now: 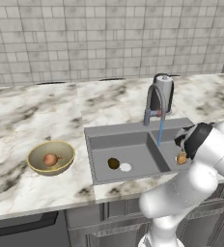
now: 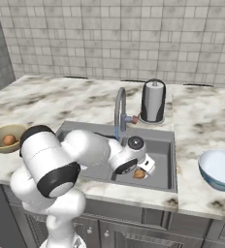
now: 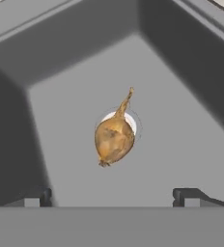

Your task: Pick the onions from the sink and place them in one bowl. Place the avocado in the other bowl. Then turn off the sink faucet.

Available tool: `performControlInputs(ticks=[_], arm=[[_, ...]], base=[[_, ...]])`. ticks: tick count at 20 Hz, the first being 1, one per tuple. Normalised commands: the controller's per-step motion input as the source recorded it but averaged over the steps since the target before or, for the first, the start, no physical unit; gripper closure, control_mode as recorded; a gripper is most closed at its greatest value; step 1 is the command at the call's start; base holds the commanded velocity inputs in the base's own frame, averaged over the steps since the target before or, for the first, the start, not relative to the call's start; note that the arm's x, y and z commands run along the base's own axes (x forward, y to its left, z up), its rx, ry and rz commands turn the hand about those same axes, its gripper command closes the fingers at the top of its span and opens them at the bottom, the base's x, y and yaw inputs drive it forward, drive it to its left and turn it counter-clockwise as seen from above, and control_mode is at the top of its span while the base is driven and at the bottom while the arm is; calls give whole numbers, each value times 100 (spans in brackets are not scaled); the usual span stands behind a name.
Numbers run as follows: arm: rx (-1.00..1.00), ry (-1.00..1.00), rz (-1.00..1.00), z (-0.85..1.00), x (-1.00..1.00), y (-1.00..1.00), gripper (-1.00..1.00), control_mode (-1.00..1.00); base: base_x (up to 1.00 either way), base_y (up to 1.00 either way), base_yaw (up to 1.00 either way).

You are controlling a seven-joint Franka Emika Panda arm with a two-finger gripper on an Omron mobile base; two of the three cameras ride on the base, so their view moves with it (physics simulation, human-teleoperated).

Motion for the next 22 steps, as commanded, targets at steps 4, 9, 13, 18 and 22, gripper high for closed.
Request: performControlInputs(ticks=[4, 9, 13, 18, 22], arm=[[0, 6, 0, -39, 26, -6, -100, -100], [1, 5, 0, -36, 22, -12, -100, -100], [7, 6, 0, -32, 25, -18, -100, -100], [9, 6, 0, -31, 30, -23, -100, -100], [1, 6, 0, -33, 34, -5, -100, -100]], base=[[0, 0, 0], [0, 0, 0], [0, 0, 0], [0, 0, 0], [0, 0, 0]])
